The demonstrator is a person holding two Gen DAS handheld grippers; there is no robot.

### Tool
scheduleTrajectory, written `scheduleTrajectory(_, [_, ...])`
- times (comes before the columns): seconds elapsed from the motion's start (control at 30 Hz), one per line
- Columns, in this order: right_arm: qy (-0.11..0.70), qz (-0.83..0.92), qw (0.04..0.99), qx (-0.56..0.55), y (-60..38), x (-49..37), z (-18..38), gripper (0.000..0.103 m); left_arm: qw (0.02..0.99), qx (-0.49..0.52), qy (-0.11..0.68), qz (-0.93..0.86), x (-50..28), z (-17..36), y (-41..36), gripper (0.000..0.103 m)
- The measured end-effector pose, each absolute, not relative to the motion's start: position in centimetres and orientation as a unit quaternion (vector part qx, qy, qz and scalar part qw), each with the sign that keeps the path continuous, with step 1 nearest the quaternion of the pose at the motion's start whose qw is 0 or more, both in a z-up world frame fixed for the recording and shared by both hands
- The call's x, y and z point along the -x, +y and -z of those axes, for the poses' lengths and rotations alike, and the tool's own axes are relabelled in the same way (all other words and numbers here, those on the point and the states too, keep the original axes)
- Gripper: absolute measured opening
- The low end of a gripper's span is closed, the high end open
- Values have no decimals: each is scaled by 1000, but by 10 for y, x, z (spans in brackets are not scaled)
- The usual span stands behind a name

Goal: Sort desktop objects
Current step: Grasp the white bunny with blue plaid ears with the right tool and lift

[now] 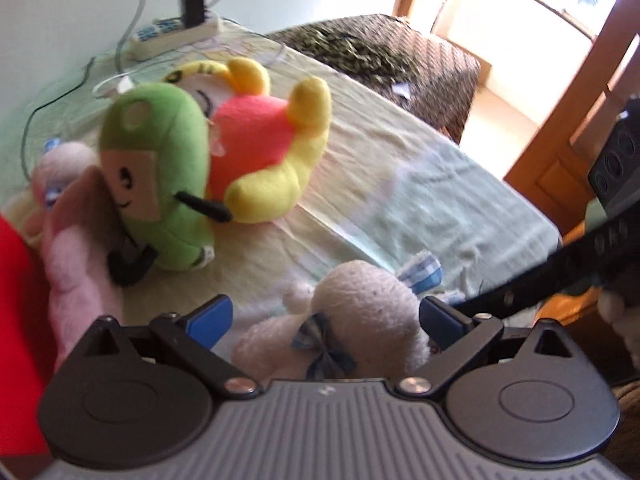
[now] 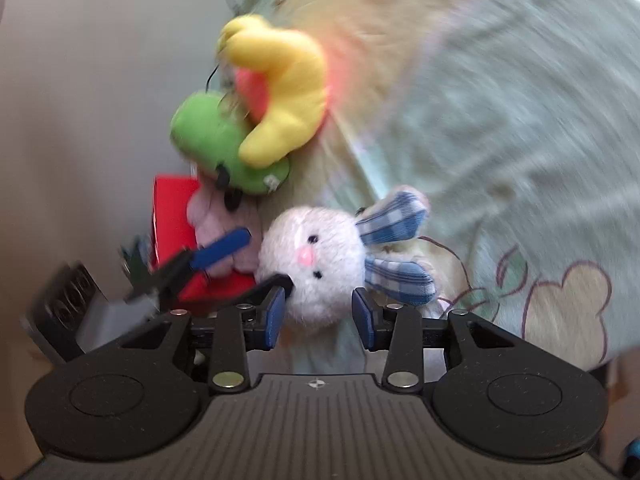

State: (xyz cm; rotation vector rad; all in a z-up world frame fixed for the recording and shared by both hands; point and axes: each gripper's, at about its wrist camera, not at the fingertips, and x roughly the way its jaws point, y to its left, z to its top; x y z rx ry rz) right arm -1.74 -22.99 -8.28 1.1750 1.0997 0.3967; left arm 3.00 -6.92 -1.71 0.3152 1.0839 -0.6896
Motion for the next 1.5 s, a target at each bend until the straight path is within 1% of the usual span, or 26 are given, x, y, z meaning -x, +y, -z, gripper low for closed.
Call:
scheduleTrajectory(0.1, [478,-153,647,-574,-238,24,94,43,775,-160,518,325,-27,26,-76,100])
scheduleTrajectory(0.27, [474,-142,619,-610,-239,25,99,46,767,-177,519,332,-27,27,-79,102])
scheduleTrajectory(0.3, [477,-139,615,-612,-238,27,99,49,766,-177,520,333,-25,26,-80,102])
scheduleTrajectory(0.4, [492,-122,615,-604,-224,27,101,52,759,-191,522,339,-19,26,-84,102])
scheduleTrajectory(0.57, [492,-116,623,-598,-221,16,98,53,754,-199,527,338,-9,37,-81,102])
scheduleTrajectory(0.67, [485,-121,655,-567,-220,6,85,53,764,-200,522,321,-4,44,-76,100])
scheduleTrajectory(0.77, [476,-137,706,-506,-214,-12,66,53,773,-178,523,312,-9,44,-71,99])
scheduleTrajectory(0.9, [470,-160,758,-423,-198,-34,47,56,782,-131,533,296,-4,40,-62,98])
scheduleTrajectory(1.03, [474,-159,788,-360,-193,-31,37,60,786,-75,537,298,9,32,-61,98])
scheduleTrajectory(1.17, [495,-135,776,-367,-207,-12,41,62,794,-60,523,302,28,23,-65,99])
scheduleTrajectory(1.23, [497,-127,766,-387,-212,-6,47,65,797,-56,519,302,31,20,-64,99])
scheduleTrajectory(1.27, [497,-124,760,-399,-212,-3,51,68,799,-57,519,299,31,20,-62,99])
scheduleTrajectory(1.33, [496,-122,752,-417,-207,1,55,69,800,-69,522,286,28,22,-67,99])
scheduleTrajectory(1.37, [494,-122,748,-426,-206,2,56,69,799,-76,526,280,21,26,-67,99])
scheduleTrajectory(1.43, [492,-125,740,-442,-204,7,58,71,793,-89,538,270,9,33,-74,94])
scheduleTrajectory(1.47, [493,-126,737,-445,-201,8,60,73,790,-90,545,268,-13,39,-72,90])
scheduleTrajectory(1.5, [497,-127,735,-443,-199,9,62,73,786,-95,552,263,-16,43,-76,87])
